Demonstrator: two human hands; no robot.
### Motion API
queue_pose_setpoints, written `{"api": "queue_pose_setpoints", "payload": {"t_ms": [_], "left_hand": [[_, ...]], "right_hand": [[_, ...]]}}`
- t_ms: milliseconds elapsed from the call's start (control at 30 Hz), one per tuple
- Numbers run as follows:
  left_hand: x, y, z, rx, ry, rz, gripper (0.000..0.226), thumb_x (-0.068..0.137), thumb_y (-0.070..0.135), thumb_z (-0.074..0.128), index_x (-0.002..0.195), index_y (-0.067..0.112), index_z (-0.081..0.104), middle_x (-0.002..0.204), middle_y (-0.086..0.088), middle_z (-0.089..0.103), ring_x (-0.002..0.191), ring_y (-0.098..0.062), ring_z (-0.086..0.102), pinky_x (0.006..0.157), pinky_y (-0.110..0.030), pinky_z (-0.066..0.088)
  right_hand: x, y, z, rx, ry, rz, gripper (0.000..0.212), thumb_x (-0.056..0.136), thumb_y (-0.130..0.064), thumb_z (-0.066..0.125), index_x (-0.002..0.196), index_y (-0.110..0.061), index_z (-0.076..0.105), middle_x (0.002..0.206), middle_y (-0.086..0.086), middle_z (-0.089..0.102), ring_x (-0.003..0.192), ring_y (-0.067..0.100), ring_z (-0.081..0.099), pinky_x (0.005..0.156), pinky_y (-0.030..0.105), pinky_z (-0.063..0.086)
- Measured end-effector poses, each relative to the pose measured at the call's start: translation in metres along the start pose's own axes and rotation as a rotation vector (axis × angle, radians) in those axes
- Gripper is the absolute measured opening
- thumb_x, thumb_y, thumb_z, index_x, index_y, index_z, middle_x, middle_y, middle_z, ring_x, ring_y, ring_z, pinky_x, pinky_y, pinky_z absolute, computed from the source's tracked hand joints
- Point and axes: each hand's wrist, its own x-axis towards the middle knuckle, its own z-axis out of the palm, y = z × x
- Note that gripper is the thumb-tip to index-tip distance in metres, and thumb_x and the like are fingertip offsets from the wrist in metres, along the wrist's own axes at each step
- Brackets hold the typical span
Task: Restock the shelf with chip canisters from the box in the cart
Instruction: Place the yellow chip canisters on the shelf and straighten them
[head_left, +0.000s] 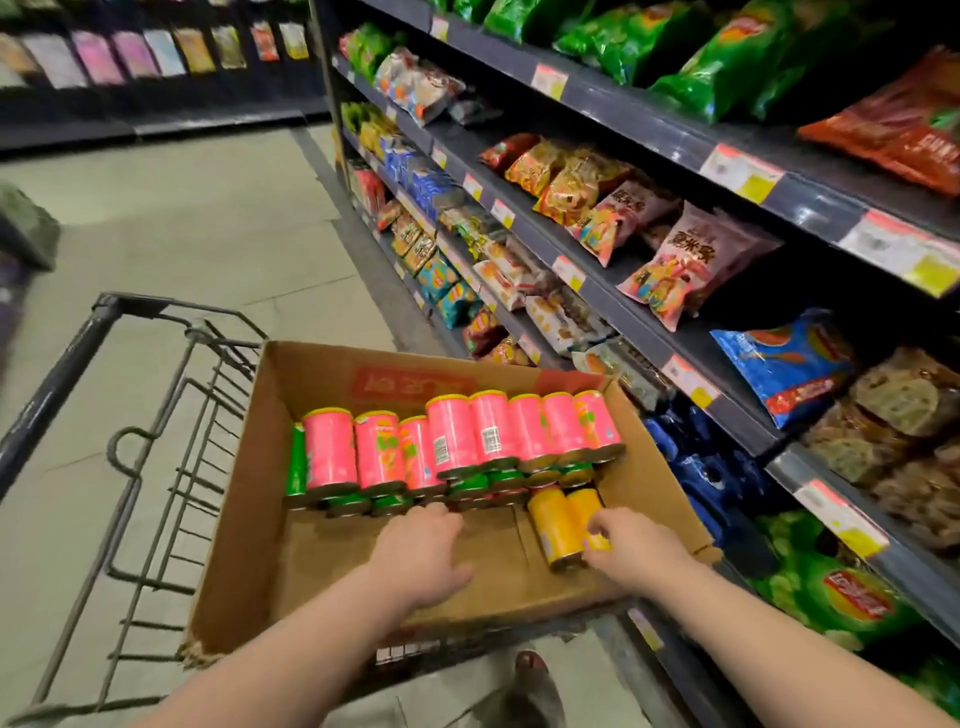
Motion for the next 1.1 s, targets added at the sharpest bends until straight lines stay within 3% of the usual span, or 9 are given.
{"api": "queue_pose_setpoints", "payload": {"t_ms": [167,433,633,800,933,1100], "left_hand": [[0.053,0.017,0.005,0.04,-0.108,-0.039,0.049,0.087,0.047,0.053,0.128,0.019,0.051,0.126,-0.003,0.051,0.118,-0.024,0.049,0.098,-0.038,0.043],[0.124,0.047,0.037,0.025,-0.293,-0.079,0.052,0.088,0.047,0.052,0.131,0.018,0.049,0.127,-0.006,0.049,0.119,-0.028,0.048,0.096,-0.037,0.041],[0.157,0.054,0.07,-0.093,-0.433,-0.157,0.053,0.087,0.046,0.054,0.13,0.016,0.05,0.128,-0.008,0.049,0.121,-0.028,0.049,0.097,-0.036,0.042],[0.181,0.056,0.096,-0.228,-0.513,-0.232,0.057,0.084,0.047,0.057,0.133,0.018,0.05,0.13,-0.01,0.05,0.121,-0.026,0.05,0.099,-0.033,0.043],[0.198,0.059,0.116,-0.293,-0.532,-0.274,0.049,0.084,0.045,0.058,0.121,0.014,0.057,0.123,-0.012,0.059,0.117,-0.027,0.052,0.095,-0.032,0.045],[0.21,0.059,0.127,-0.414,-0.51,-0.372,0.05,0.088,0.037,0.06,0.128,0.008,0.05,0.128,-0.016,0.053,0.122,-0.028,0.048,0.094,-0.027,0.038]], "right_hand": [[0.057,0.037,-0.005,0.026,-0.084,0.004,0.041,0.092,-0.036,0.053,0.13,-0.019,0.051,0.132,0.004,0.054,0.119,0.023,0.053,0.093,0.031,0.045],[0.131,0.075,0.023,0.037,-0.249,0.044,0.045,0.091,-0.039,0.054,0.132,-0.021,0.049,0.133,0.005,0.049,0.118,0.026,0.052,0.092,0.034,0.047],[0.172,0.087,0.049,0.048,-0.355,0.026,0.044,0.09,-0.037,0.053,0.13,-0.018,0.049,0.133,0.009,0.048,0.12,0.029,0.051,0.094,0.035,0.045],[0.195,0.09,0.069,0.107,-0.376,0.067,0.047,0.089,-0.032,0.056,0.13,-0.012,0.047,0.131,0.016,0.047,0.119,0.033,0.051,0.095,0.036,0.045],[0.205,0.088,0.084,0.188,-0.36,0.154,0.048,0.087,-0.025,0.058,0.128,-0.007,0.041,0.13,0.016,0.047,0.118,0.034,0.052,0.091,0.037,0.046],[0.214,0.085,0.095,0.277,-0.3,0.253,0.061,0.086,-0.028,0.06,0.137,-0.008,0.033,0.134,0.014,0.041,0.121,0.033,0.051,0.093,0.039,0.045]]}}
